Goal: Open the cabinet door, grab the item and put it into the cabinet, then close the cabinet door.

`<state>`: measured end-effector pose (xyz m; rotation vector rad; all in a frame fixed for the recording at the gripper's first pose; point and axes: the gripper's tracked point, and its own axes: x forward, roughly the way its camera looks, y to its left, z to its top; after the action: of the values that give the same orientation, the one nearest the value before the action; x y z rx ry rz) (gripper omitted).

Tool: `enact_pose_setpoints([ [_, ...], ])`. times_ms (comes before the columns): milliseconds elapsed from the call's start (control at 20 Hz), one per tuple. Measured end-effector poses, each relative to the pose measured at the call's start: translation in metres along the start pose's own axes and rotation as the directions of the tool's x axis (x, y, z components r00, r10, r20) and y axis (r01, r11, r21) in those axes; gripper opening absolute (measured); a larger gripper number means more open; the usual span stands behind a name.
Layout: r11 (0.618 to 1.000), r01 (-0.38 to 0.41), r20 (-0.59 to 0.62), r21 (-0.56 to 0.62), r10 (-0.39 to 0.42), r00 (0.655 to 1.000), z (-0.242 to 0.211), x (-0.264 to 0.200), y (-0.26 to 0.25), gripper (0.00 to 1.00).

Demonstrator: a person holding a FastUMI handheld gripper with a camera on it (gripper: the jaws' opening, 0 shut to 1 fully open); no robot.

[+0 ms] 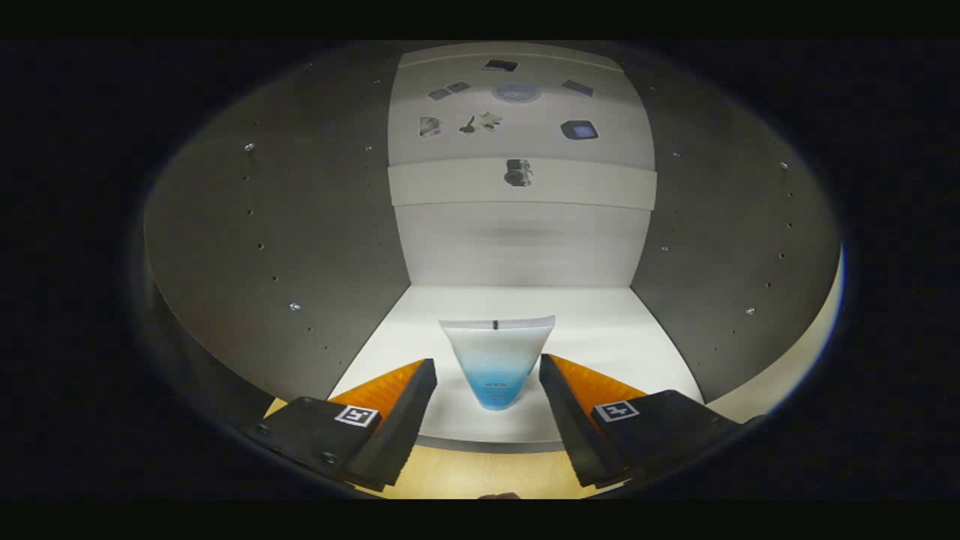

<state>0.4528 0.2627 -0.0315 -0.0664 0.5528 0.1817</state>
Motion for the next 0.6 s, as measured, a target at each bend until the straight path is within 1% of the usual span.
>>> enact_pose_setpoints([
  [150,1.000,0.023,0.052,-0.006,-0.022,0.998,0.008,-0.015,-0.004,0.91],
  [300,1.000,0.022,0.088,-0.005,-0.021,0.996,0.014,-0.038,-0.004,0.91],
  [600,1.000,-0.006,0.222,-0.030,0.012,0.975,0.026,-0.118,0.012,0.90],
])
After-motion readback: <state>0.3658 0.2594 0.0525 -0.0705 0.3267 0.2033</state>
